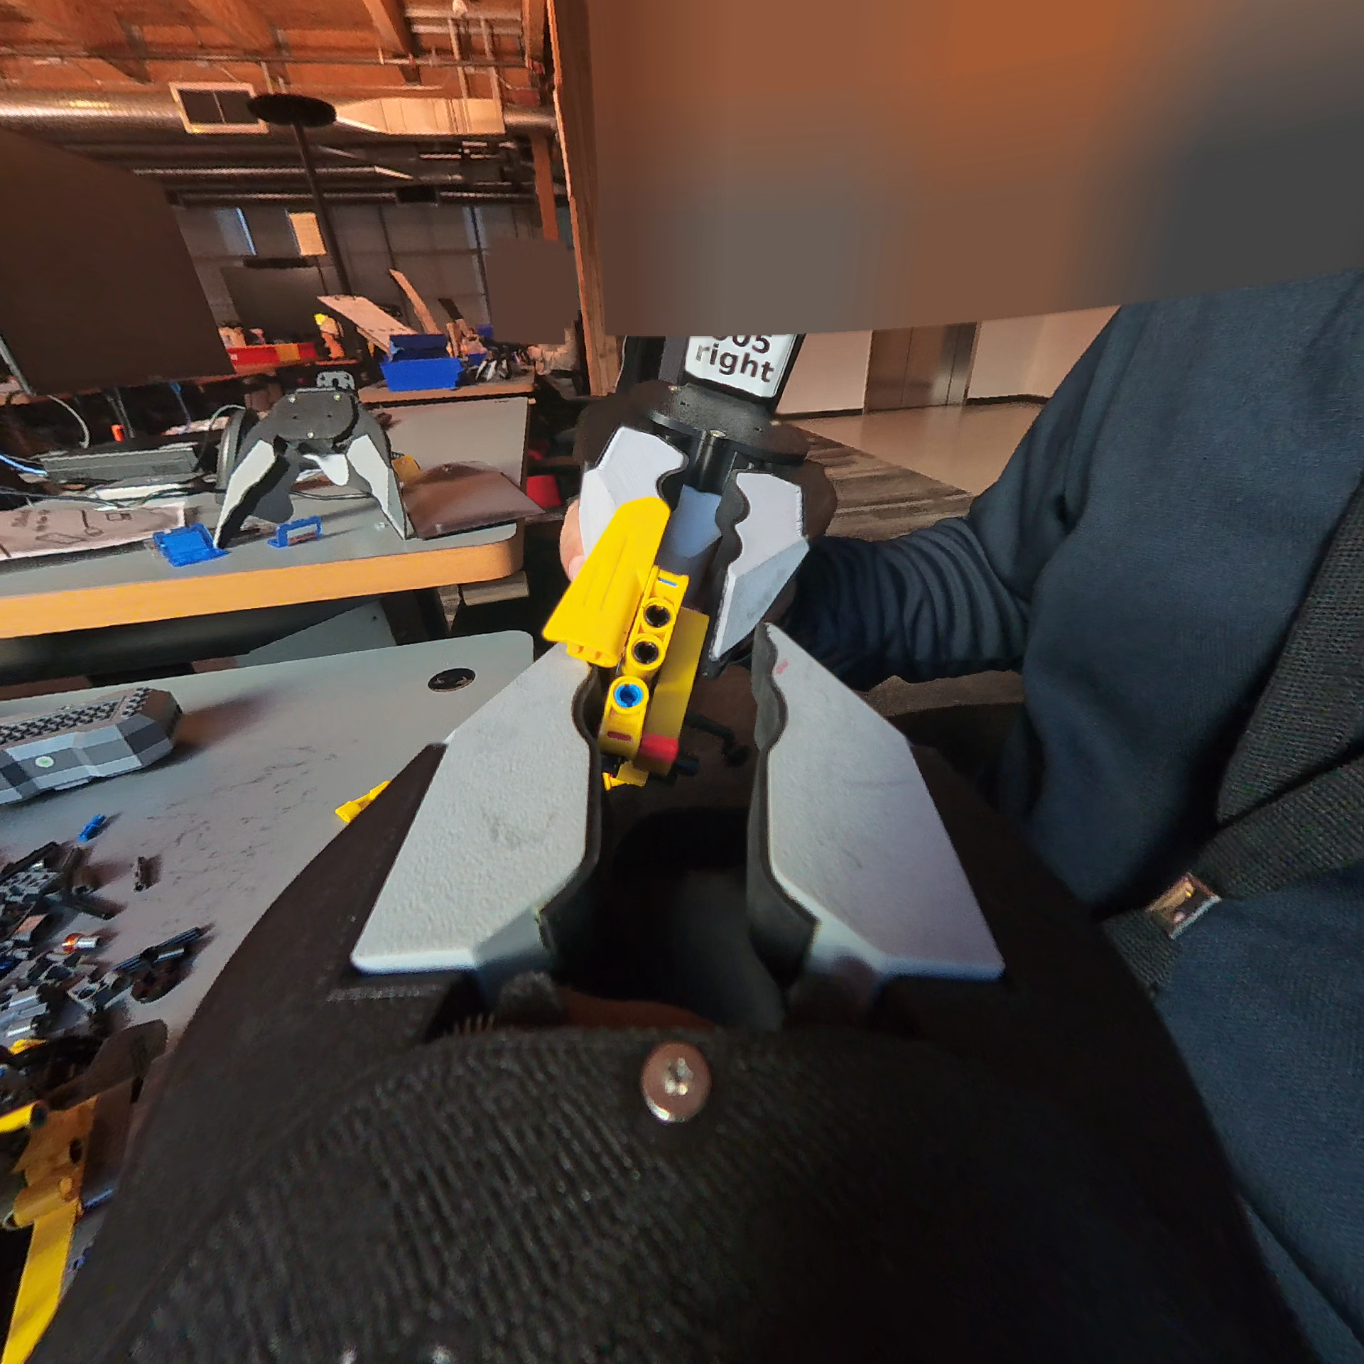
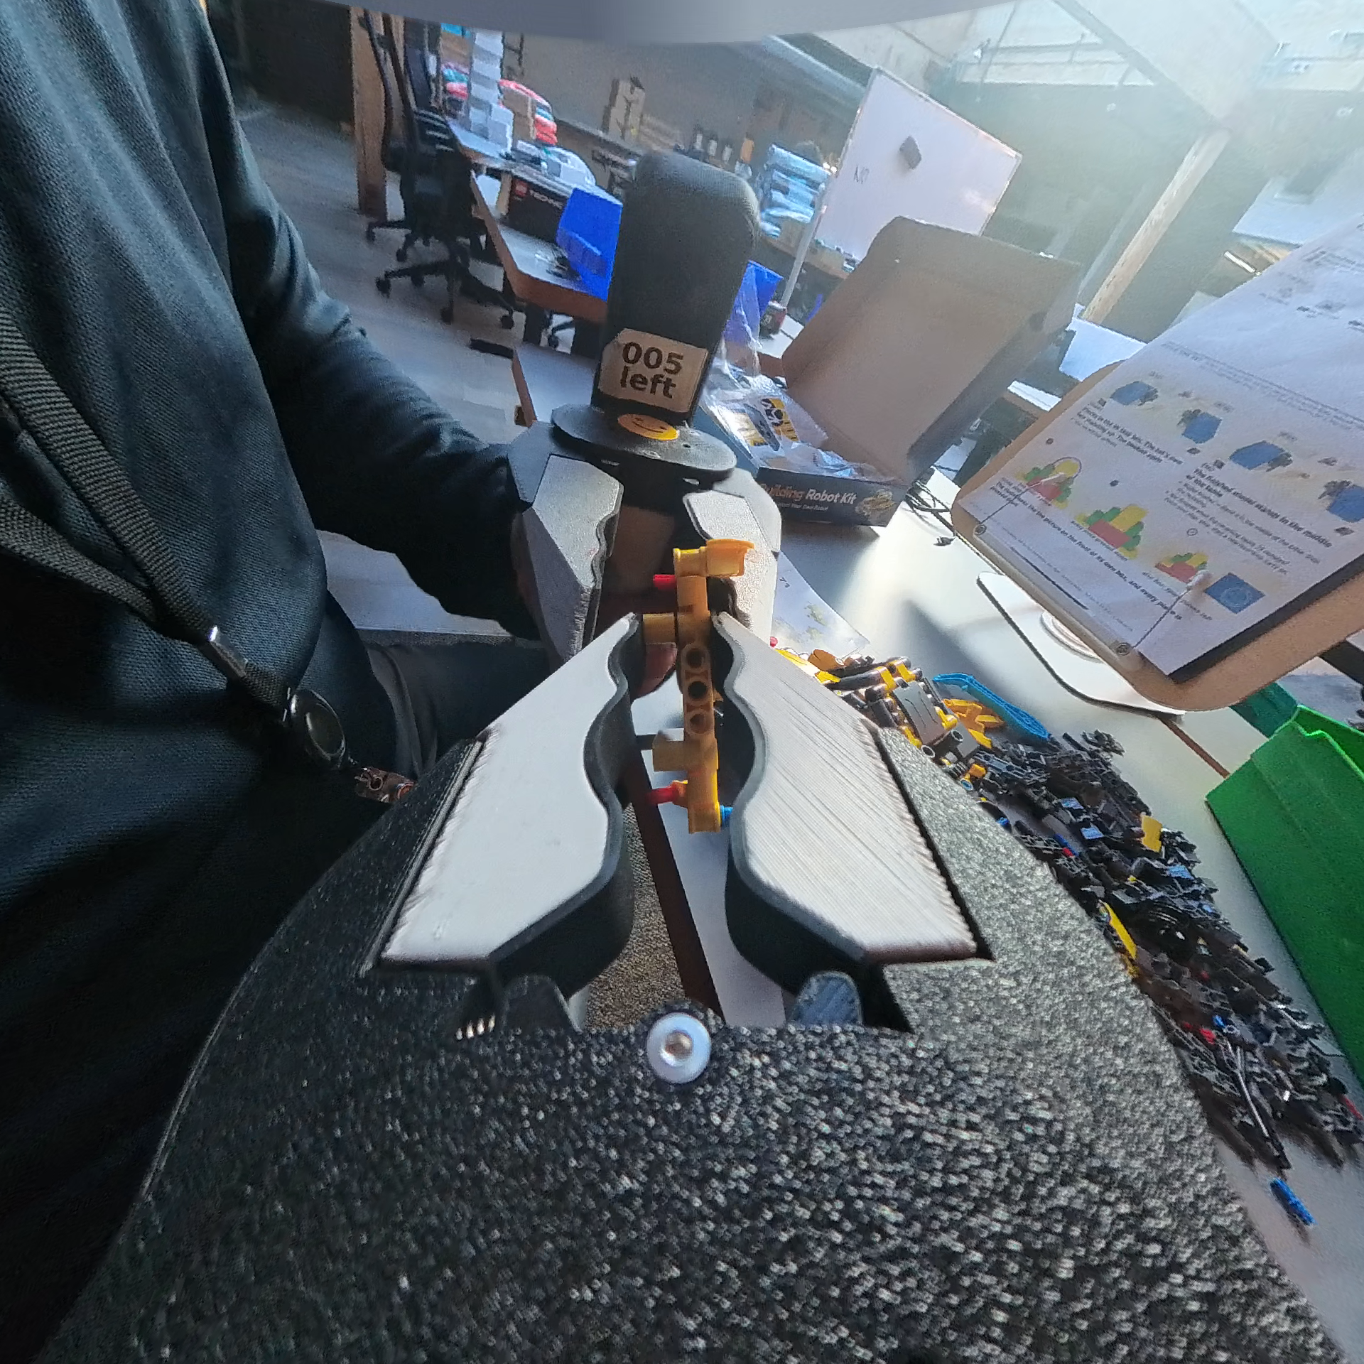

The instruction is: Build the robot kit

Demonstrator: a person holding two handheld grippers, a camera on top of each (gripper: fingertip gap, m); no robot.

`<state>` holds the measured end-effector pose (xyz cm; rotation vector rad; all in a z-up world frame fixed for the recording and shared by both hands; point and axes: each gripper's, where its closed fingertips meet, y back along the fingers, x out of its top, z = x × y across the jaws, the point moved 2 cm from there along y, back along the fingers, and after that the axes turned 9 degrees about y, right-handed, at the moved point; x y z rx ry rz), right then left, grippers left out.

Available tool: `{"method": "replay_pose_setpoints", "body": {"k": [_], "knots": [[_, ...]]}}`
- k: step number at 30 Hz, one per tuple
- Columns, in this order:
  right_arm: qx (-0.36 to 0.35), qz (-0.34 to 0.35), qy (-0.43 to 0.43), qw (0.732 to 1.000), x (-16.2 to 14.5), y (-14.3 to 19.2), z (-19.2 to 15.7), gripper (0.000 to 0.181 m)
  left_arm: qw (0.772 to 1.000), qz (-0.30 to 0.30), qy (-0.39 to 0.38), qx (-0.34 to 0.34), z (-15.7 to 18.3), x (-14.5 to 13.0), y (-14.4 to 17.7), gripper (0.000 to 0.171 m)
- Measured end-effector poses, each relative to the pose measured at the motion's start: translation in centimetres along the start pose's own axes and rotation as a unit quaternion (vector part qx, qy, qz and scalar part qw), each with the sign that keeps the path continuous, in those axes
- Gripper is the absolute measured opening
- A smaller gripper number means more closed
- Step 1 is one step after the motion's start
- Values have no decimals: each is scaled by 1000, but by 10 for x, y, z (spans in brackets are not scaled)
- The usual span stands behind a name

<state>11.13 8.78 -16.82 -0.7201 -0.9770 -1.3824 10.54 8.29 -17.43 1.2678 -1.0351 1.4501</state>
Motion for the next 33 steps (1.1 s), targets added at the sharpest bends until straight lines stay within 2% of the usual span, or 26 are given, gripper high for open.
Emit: {"method": "replay_pose_setpoints", "body": {"k": [10, 15, 17, 20, 22, 25, 29, 33], "knots": [[12, 69, -59, 996, 4, -1, -1, 17, 998, 58, 3, 16, 3, 4, 0, 38], [11, 138, -92, 986, 10, 2, 0, 17, 993, 112, 35, 23, 7, 10, -2, 39], [6, 147, -90, 985, 10, 3, 0, 17, 989, 130, 67, 15, 7, 11, -2, 40], [8, 137, -77, 988, 7, 0, -3, 16, 984, 154, 83, 26, 4, 13, 0, 45], [9, 132, -70, 989, 6, -4, -7, 16, 981, 170, 90, 18, 4, 18, 2, 42], [14, 143, -83, 986, 8, -3, -7, 16, 985, 161, 65, 15, 7, 16, 2, 39], [15, 158, -90, 983, 12, 0, -5, 16, 988, 142, 58, -17, 13, 13, 1, 50], [19, 162, -93, 982, 13, -1, -6, 16, 992, 120, 29, -8, 11, 12, 2, 43]]}}
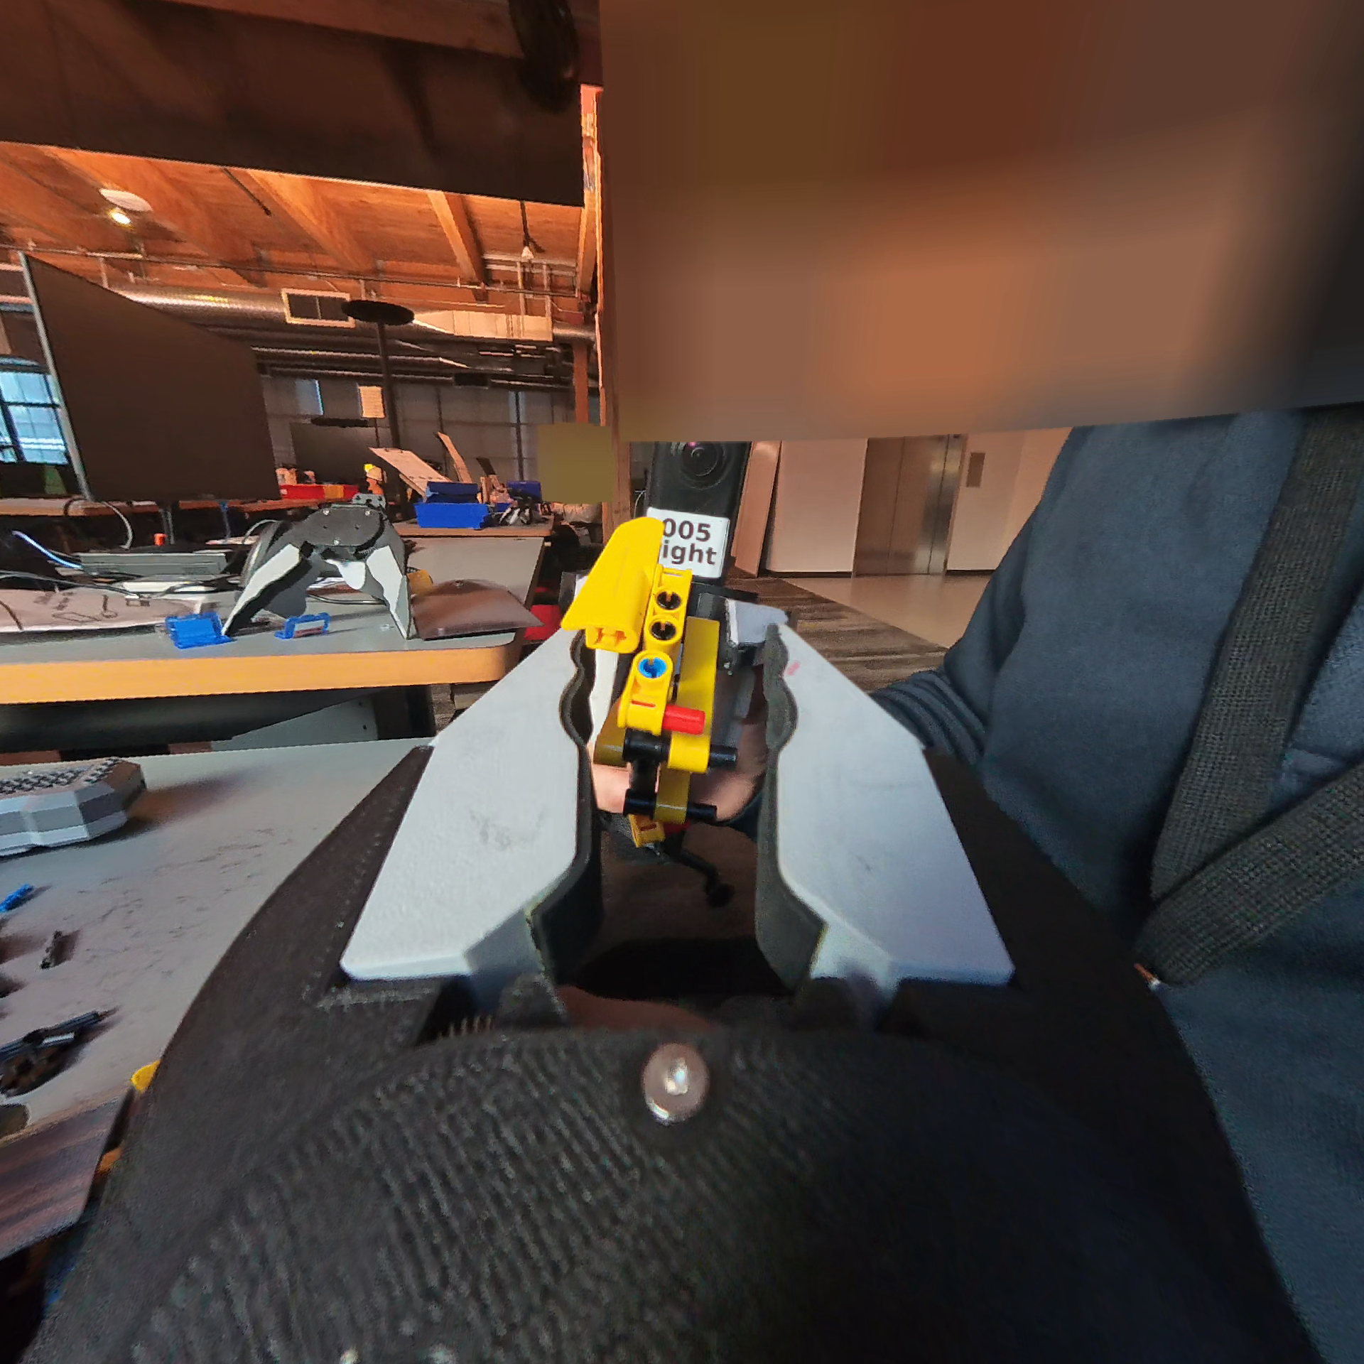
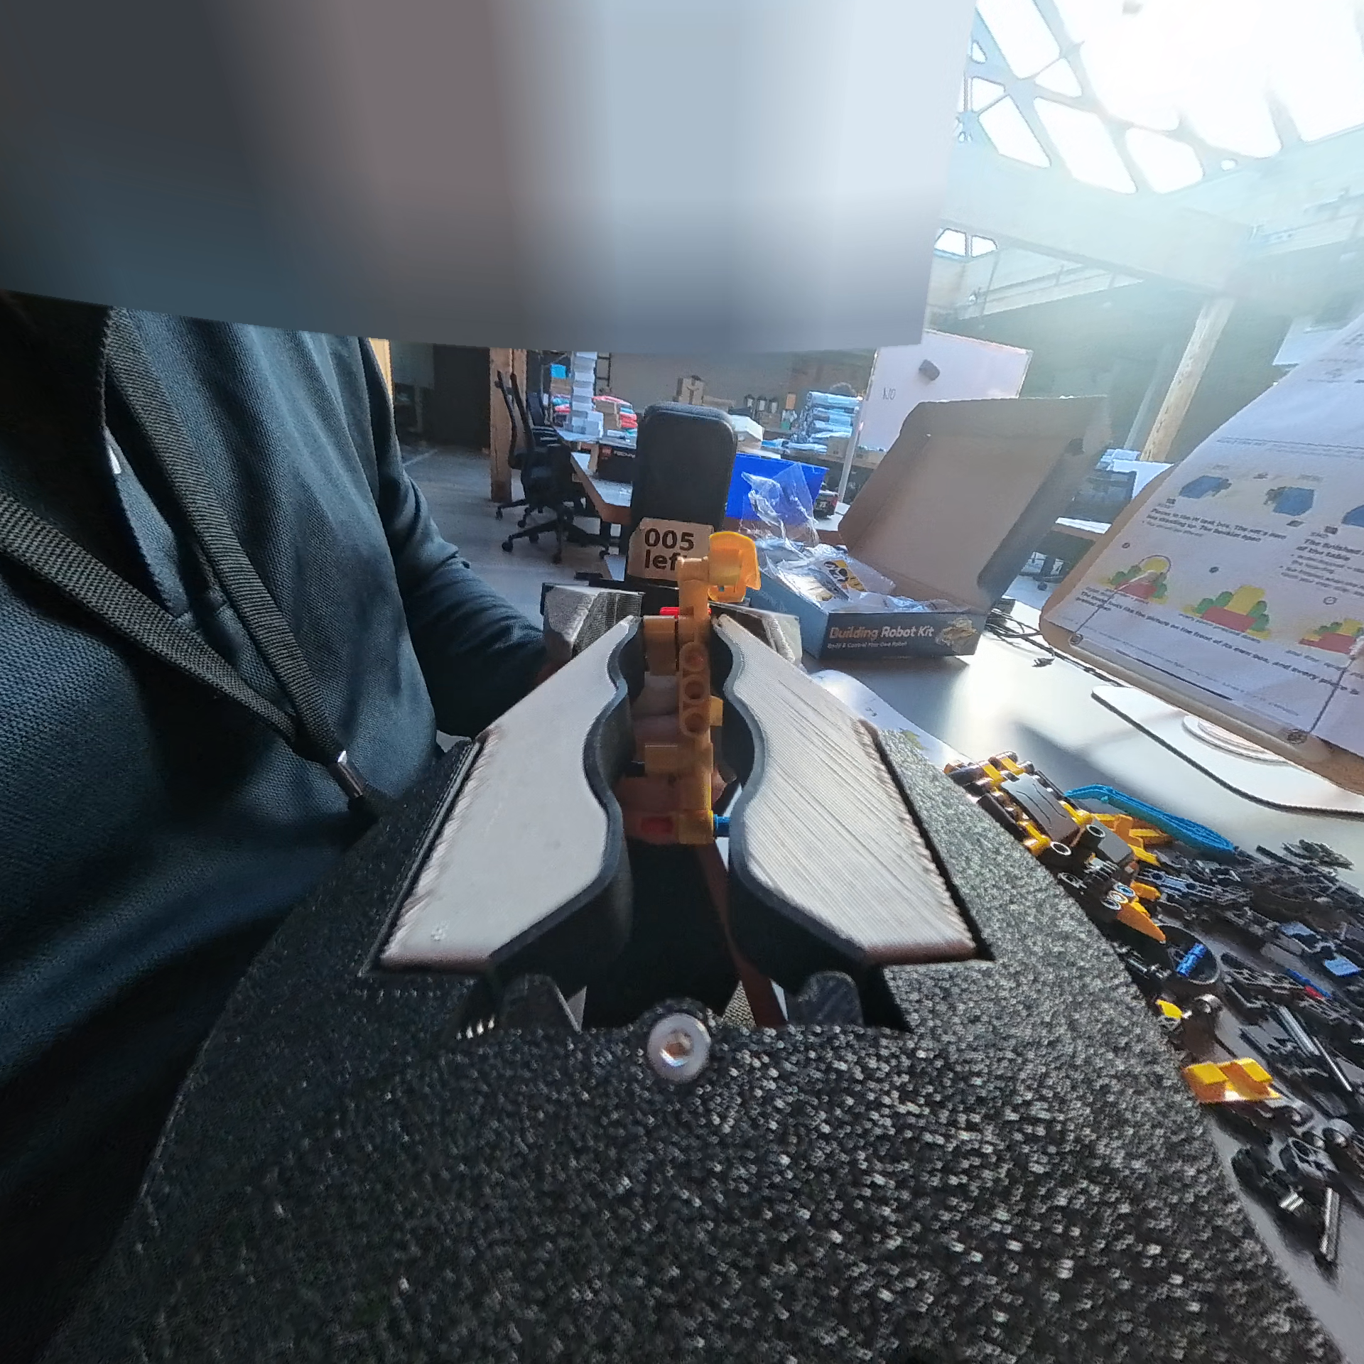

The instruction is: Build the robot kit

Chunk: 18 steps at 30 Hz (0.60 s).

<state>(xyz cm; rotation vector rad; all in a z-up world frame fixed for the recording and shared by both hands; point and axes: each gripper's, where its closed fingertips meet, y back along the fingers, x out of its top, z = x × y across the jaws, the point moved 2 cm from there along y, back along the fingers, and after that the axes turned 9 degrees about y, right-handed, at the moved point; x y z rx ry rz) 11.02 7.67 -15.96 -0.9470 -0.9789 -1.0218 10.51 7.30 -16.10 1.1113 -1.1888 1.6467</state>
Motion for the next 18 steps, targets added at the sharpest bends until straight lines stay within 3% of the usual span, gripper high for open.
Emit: {"method": "replay_pose_setpoints", "body": {"k": [18], "knots": [[5, 0, -2, 1000, 5, -1, -5, 16, 1000, -25, 0, 1, 7, 3, -1, 40]]}}
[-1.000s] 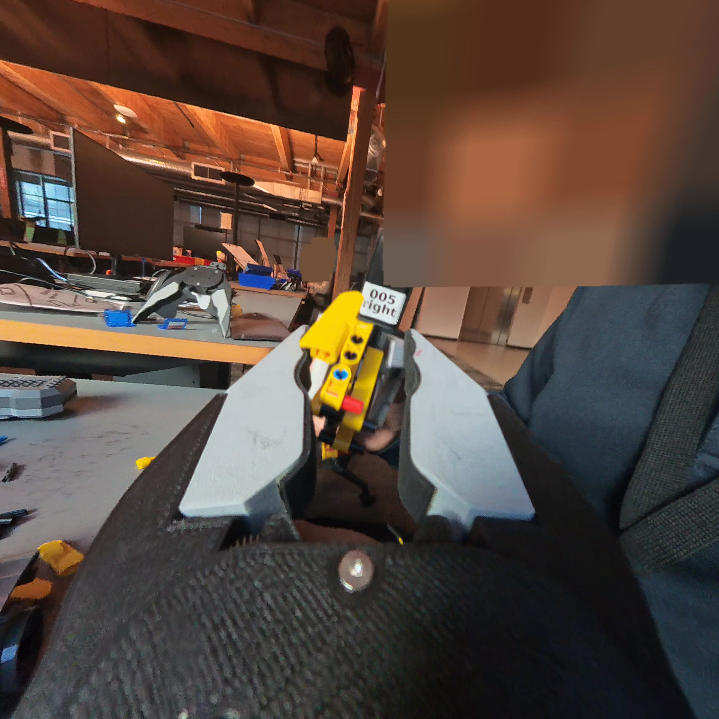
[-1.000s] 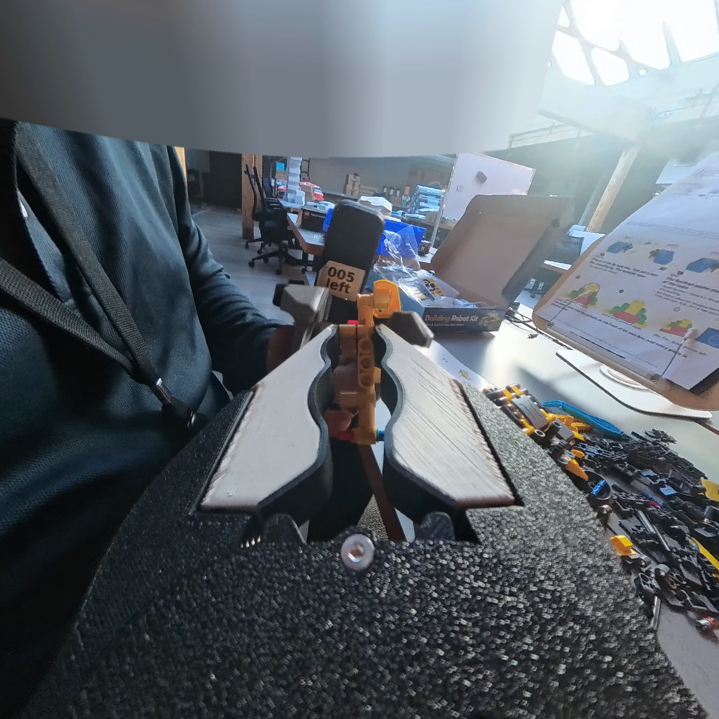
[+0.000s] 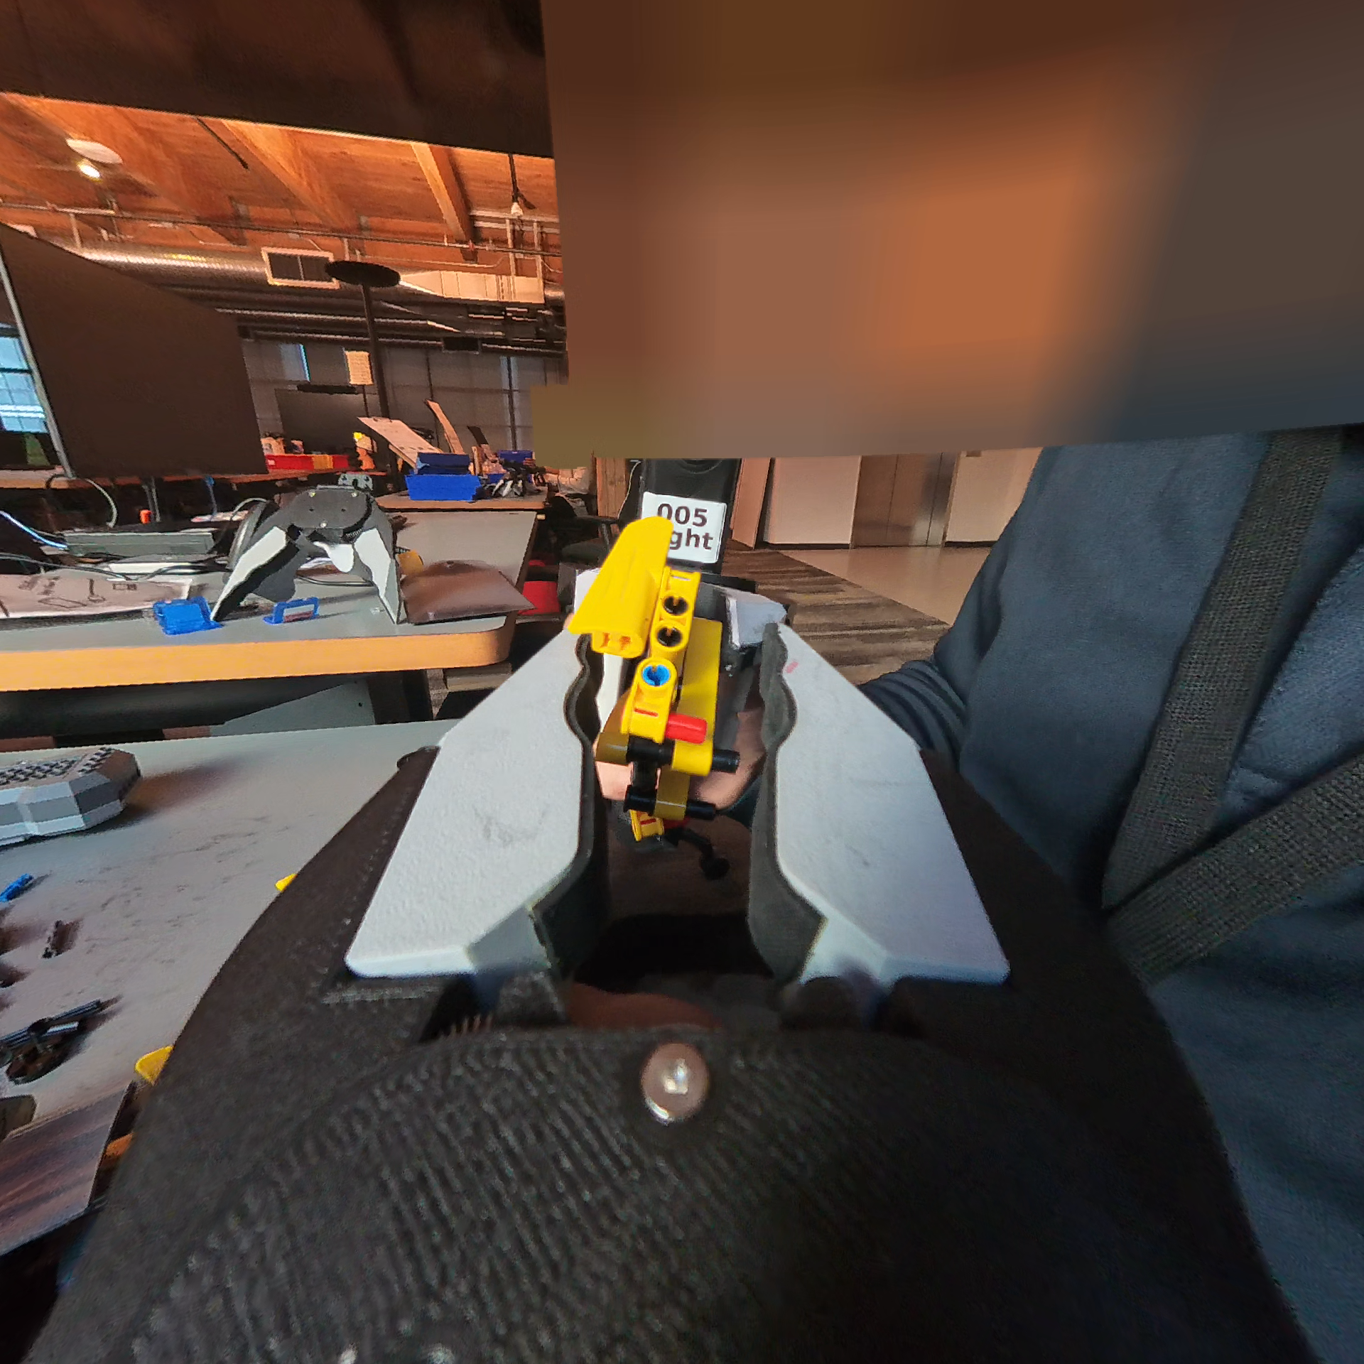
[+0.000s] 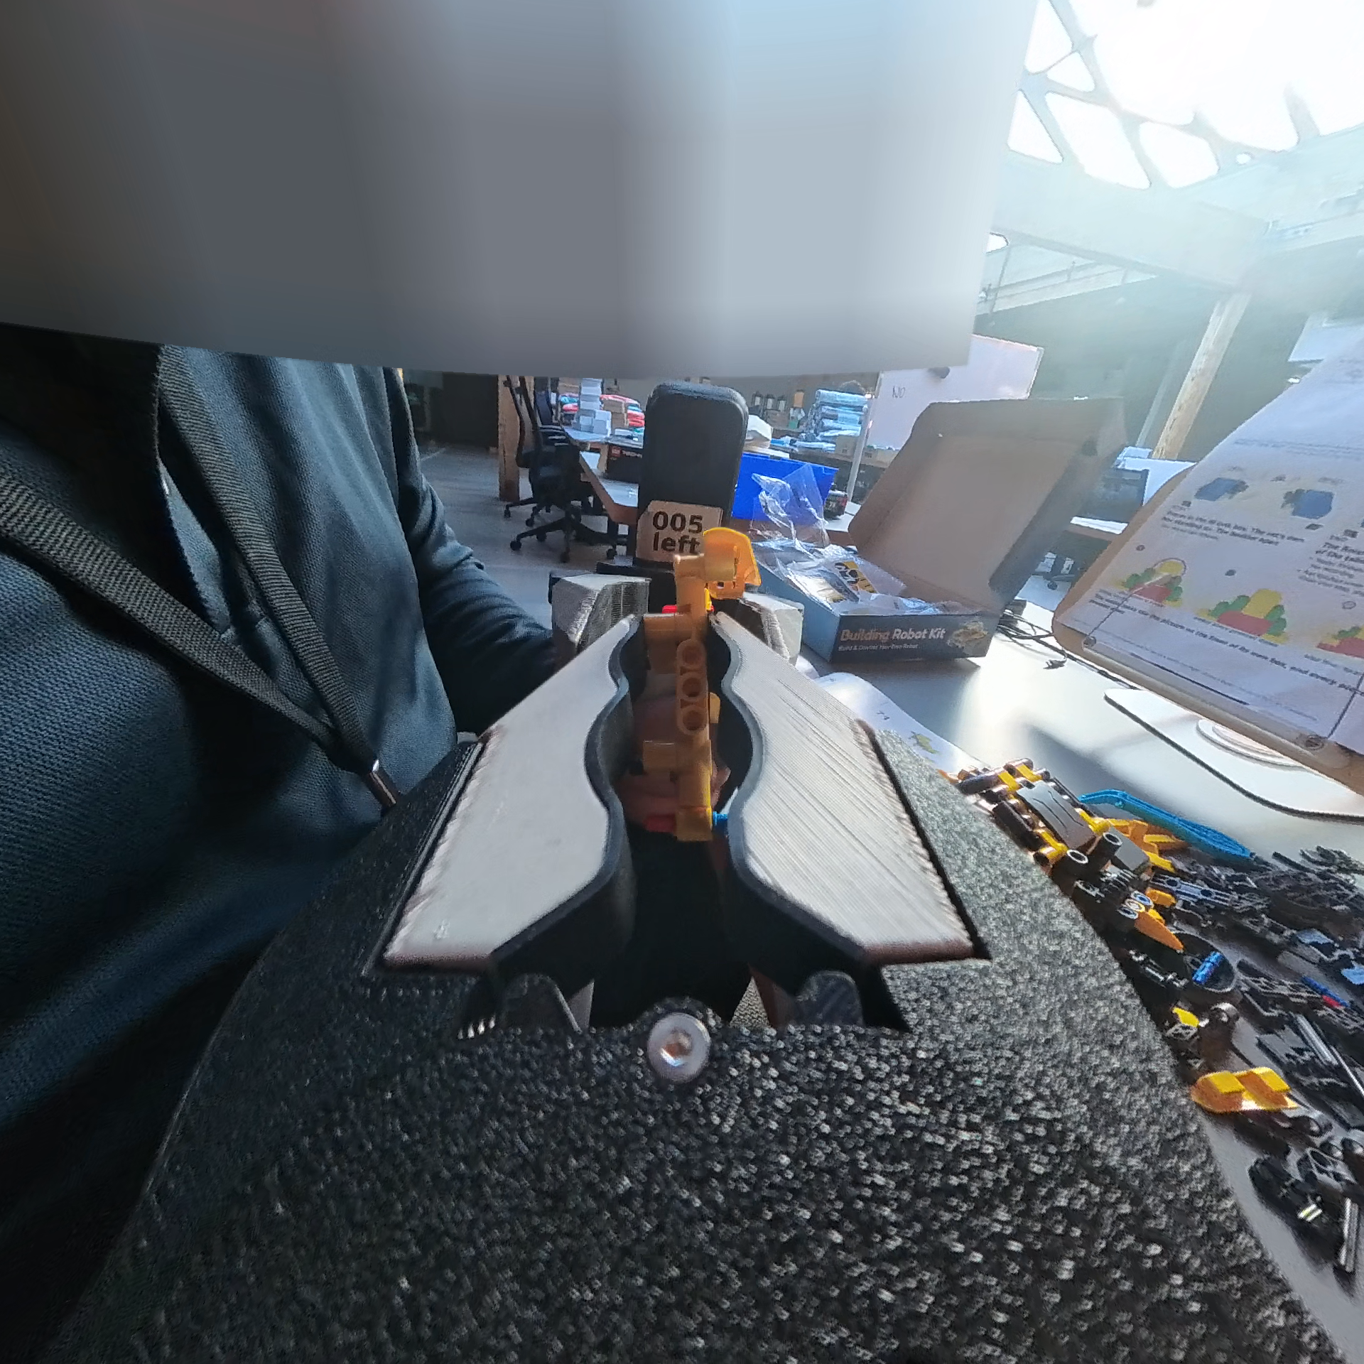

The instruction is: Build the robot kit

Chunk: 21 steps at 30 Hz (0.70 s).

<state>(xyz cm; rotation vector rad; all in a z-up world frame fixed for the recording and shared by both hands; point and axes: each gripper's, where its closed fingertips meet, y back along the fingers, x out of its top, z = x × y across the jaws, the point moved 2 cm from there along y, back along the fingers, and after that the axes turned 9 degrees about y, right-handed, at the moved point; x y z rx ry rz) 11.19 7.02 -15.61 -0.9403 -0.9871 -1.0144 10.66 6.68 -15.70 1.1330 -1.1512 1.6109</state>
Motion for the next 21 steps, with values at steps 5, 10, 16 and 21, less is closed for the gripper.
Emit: {"method": "replay_pose_setpoints", "body": {"k": [5, 10, 16, 21], "knots": [[1, 3, -15, 1000, -8, 4, 5, 15, 1000, -14, 2, 12, -8, -6, -1, 41], [-12, 25, 3, 1000, 0, 10, 8, 16, 998, -37, -40, 27, -8, -5, -3, 38], [-10, 42, -4, 999, -1, 19, 10, 16, 998, -38, -26, 39, -12, -6, 0, 45], [-13, 30, 3, 999, -5, 20, 10, 16, 996, -59, -53, 35, -12, -9, 1, 23]]}}
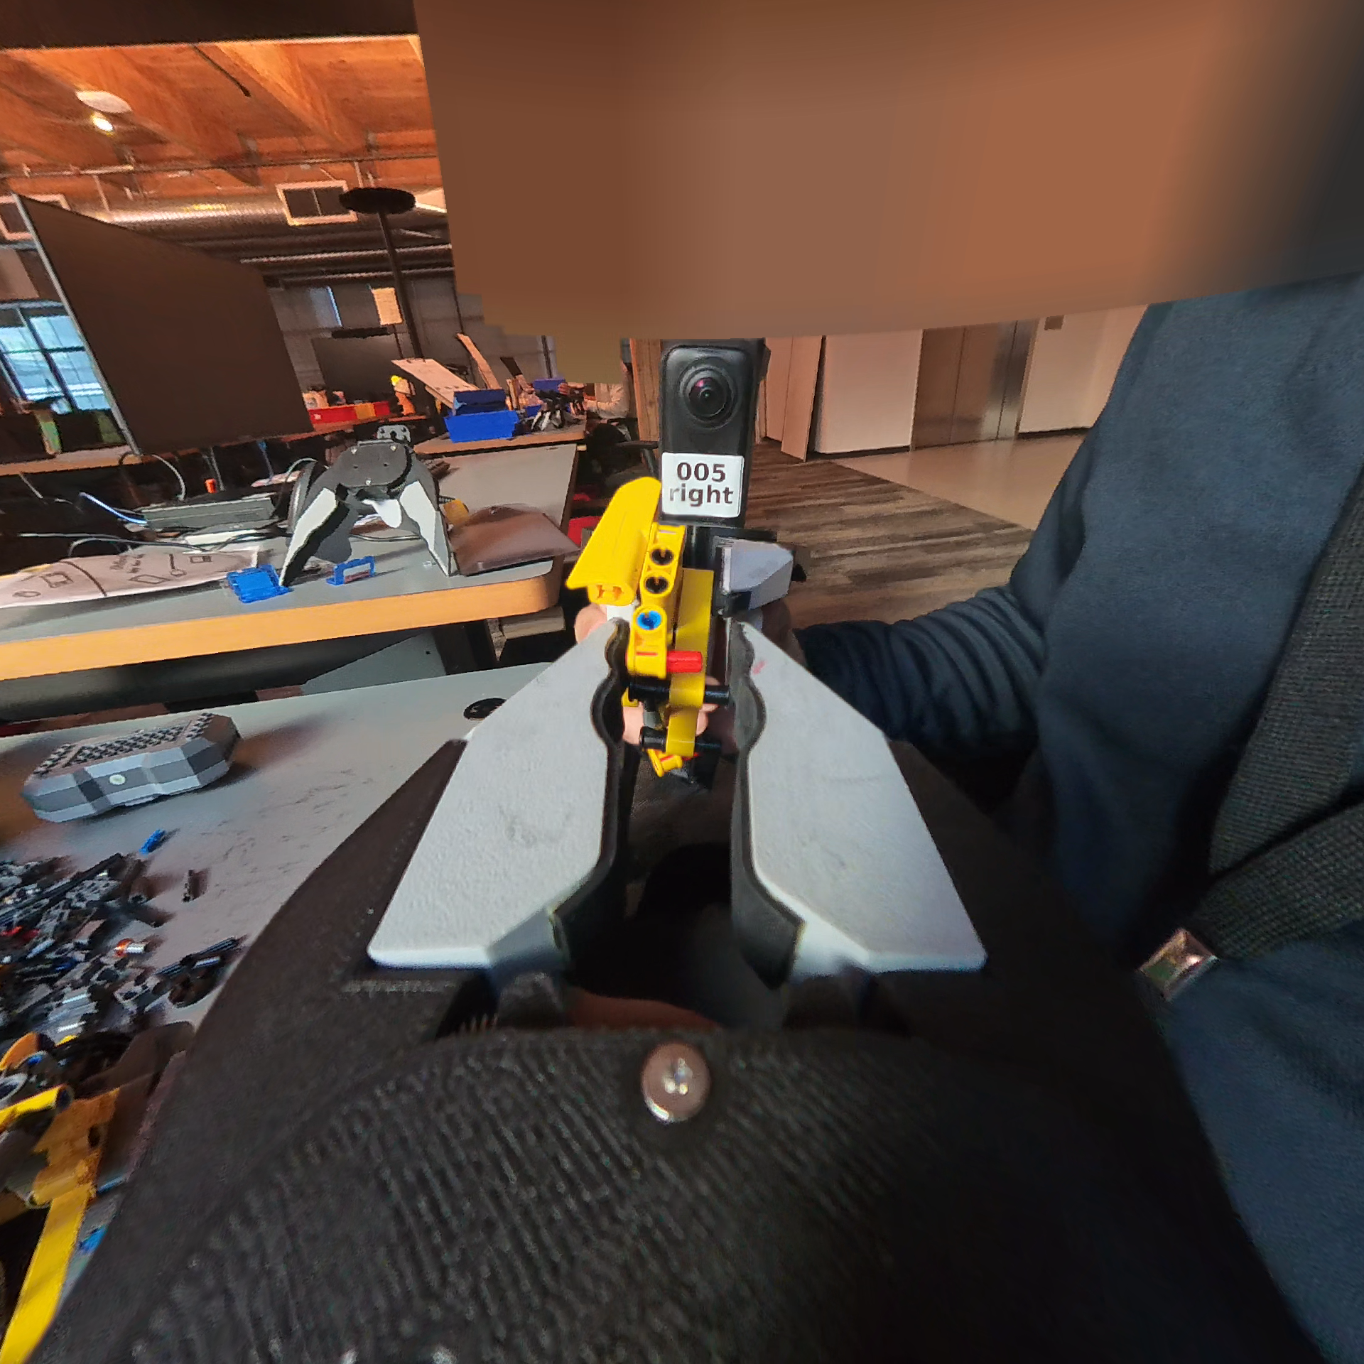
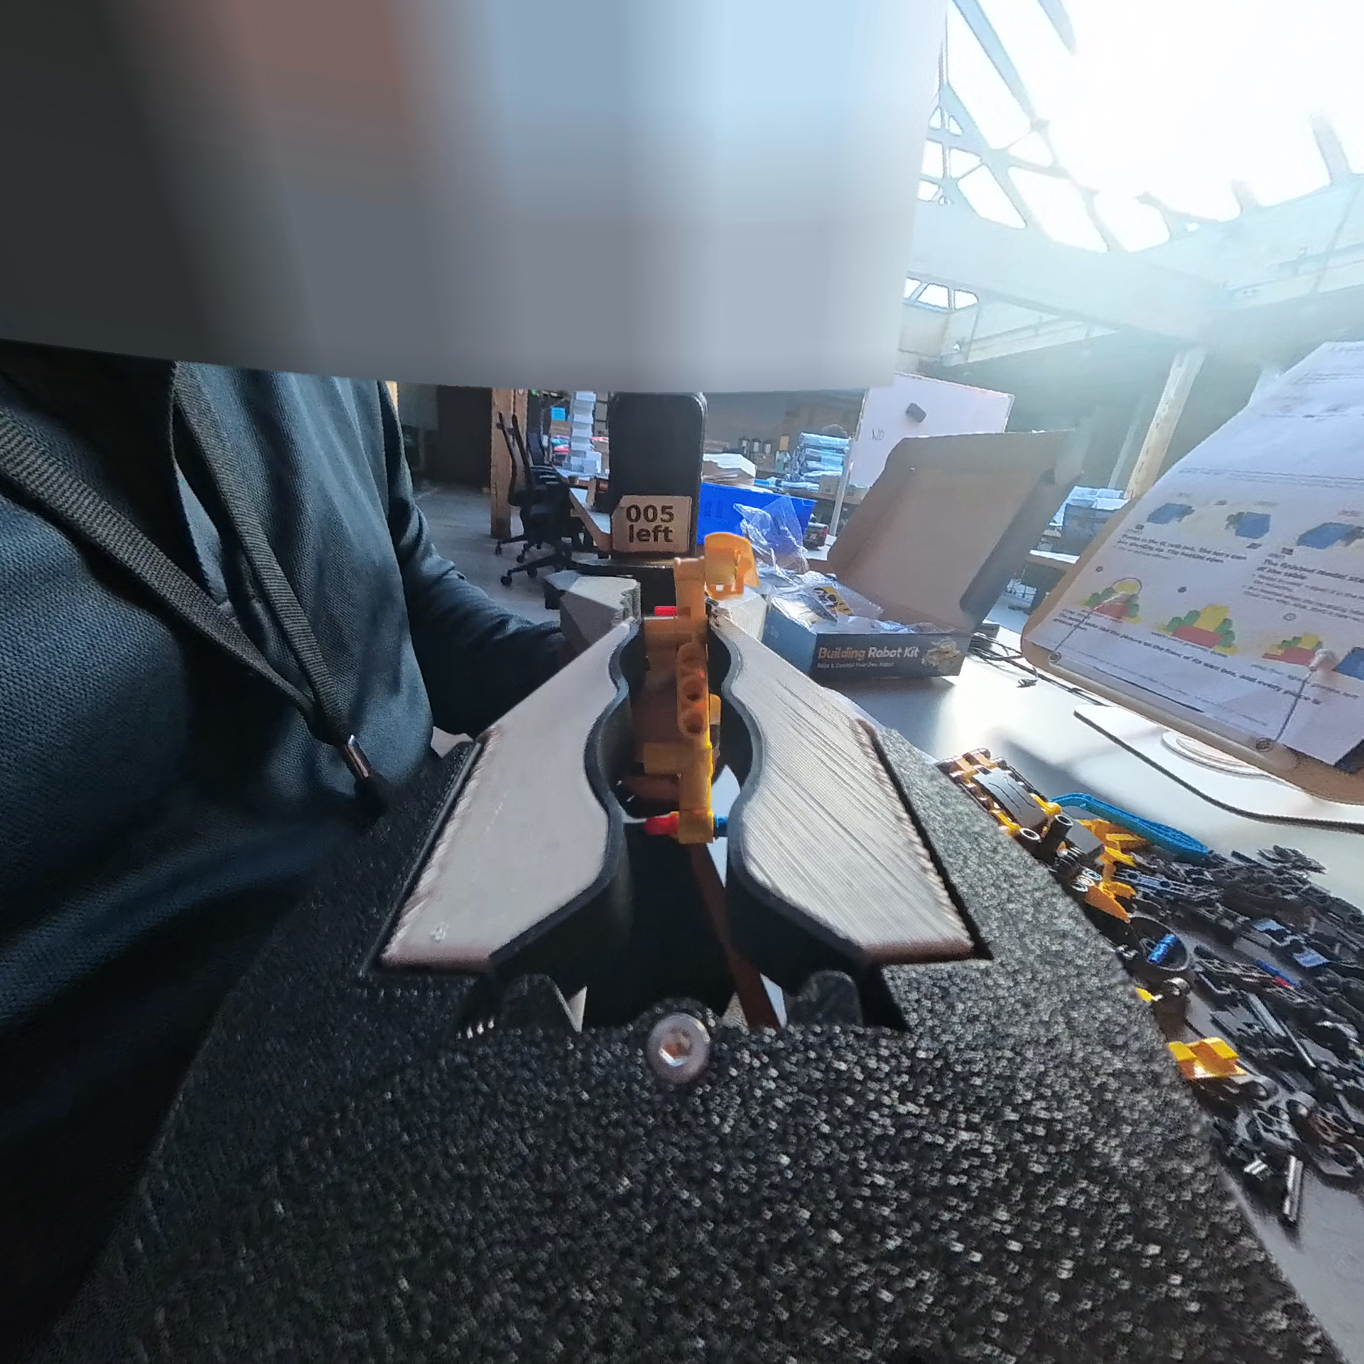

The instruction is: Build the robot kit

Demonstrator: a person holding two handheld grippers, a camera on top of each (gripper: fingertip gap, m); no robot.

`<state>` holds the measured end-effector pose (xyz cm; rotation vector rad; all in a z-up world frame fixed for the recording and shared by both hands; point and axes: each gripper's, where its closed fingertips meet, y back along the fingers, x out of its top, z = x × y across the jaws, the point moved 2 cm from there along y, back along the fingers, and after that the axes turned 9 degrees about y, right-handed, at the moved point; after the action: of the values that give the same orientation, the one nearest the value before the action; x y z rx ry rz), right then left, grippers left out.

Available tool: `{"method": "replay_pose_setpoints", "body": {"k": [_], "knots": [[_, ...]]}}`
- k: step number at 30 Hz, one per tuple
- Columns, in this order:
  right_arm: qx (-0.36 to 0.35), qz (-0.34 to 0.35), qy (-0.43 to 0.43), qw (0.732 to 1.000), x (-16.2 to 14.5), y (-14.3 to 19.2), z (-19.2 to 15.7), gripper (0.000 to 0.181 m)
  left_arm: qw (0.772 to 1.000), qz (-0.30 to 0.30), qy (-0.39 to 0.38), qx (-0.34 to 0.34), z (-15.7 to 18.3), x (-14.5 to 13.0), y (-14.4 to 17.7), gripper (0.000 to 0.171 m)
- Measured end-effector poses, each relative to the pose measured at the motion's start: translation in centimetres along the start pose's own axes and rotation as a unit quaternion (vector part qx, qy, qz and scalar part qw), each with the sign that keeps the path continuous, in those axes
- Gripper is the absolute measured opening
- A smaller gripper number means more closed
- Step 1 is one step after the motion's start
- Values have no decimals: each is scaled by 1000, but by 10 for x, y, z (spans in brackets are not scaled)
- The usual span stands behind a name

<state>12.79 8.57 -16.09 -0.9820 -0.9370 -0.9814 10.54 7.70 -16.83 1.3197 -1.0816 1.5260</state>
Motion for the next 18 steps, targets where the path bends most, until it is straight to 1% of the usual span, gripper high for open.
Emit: {"method": "replay_pose_setpoints", "body": {"k": [3, 4, 6, 8, 13, 18], "knots": [[-4, -9, 10, 1000, -1, 3, 2, 16, 1000, -14, -21, 19, -3, -1, 0, 23], [-2, -8, 10, 1000, 0, 5, 2, 16, 999, -13, -29, 23, -4, 0, 1, 16], [-1, -15, 11, 1000, -1, 9, 3, 16, 999, -20, -36, 24, -4, 0, 2, 14], [-1, -30, 16, 999, -5, 11, 3, 16, 999, -36, -31, 26, -6, -4, 1, 14], [18, -33, -2, 999, -10, 14, 0, 16, 999, -37, 1, 11, -4, -9, -2, 14], [17, -57, -10, 998, -18, 15, 1, 16, 998, -61, -12, 19, -8, -14, -1, 14]]}}
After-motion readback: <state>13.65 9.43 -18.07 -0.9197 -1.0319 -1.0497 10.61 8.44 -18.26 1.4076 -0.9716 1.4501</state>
